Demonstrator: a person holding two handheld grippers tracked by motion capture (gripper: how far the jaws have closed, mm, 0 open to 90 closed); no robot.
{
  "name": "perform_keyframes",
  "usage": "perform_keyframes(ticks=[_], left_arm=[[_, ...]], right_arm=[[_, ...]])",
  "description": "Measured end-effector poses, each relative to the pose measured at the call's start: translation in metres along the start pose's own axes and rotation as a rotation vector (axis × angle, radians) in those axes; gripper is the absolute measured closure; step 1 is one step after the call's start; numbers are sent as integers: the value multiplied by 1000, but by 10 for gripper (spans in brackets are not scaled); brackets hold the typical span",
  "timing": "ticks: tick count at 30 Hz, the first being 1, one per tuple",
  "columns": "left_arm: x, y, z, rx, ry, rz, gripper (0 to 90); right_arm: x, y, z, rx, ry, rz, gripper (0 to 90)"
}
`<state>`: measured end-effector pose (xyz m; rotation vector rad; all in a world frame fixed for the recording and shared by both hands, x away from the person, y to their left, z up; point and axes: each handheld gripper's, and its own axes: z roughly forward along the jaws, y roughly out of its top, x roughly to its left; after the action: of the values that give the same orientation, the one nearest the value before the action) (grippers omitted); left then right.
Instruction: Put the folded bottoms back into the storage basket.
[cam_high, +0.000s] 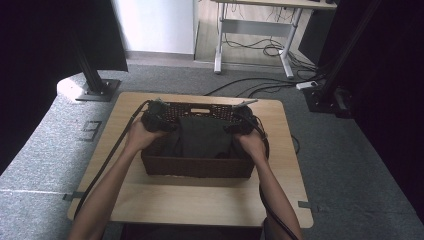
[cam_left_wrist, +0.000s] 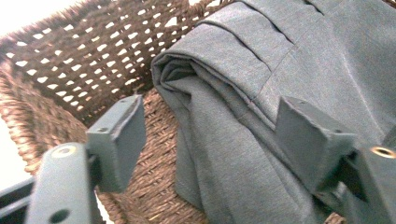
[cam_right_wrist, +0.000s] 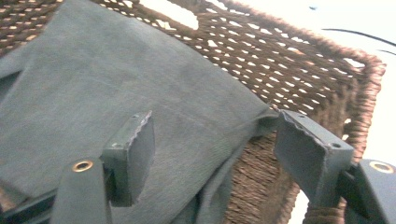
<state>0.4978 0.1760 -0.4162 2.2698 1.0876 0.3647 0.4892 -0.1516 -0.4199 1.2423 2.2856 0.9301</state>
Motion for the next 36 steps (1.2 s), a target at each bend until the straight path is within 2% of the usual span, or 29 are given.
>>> perform_keyframes(ticks=[2,6,9,10,13,15,18,23,27,32,36], left_arm=[[0,-2,-4,-20,5,13,180],[1,-7,-15,-58,-1,12,149],[3,-11,-25,-87,-27,10,133],[4,-13,-29,-105,-38,6,134],[5,-18,-39,-147,-69,-9,112],[5,-22,-45,-166,-76,5,91],[1,-28,-55,-168,-62,42,37],[-4,-39,-66,-177,-54,68,0],[-10,-50,-77,-209,-60,83,0],[-17,-62,-87,-231,-57,109,0],[-20,-73,-92,-245,-64,115,0]], right_arm=[[2,-2,-1,-7,16,-11,242],[3,-6,-8,-36,30,-20,130],[4,-7,-12,-41,28,-27,125],[5,-10,-17,-51,23,-44,102],[6,-14,-24,-67,26,-44,57],[6,-15,-27,-75,26,-44,43],[8,-19,-36,-96,27,-51,0],[10,-26,-49,-120,38,-74,0],[15,-34,-63,-136,48,-88,0],[18,-41,-71,-143,56,-103,0],[20,-48,-78,-140,59,-117,0]])
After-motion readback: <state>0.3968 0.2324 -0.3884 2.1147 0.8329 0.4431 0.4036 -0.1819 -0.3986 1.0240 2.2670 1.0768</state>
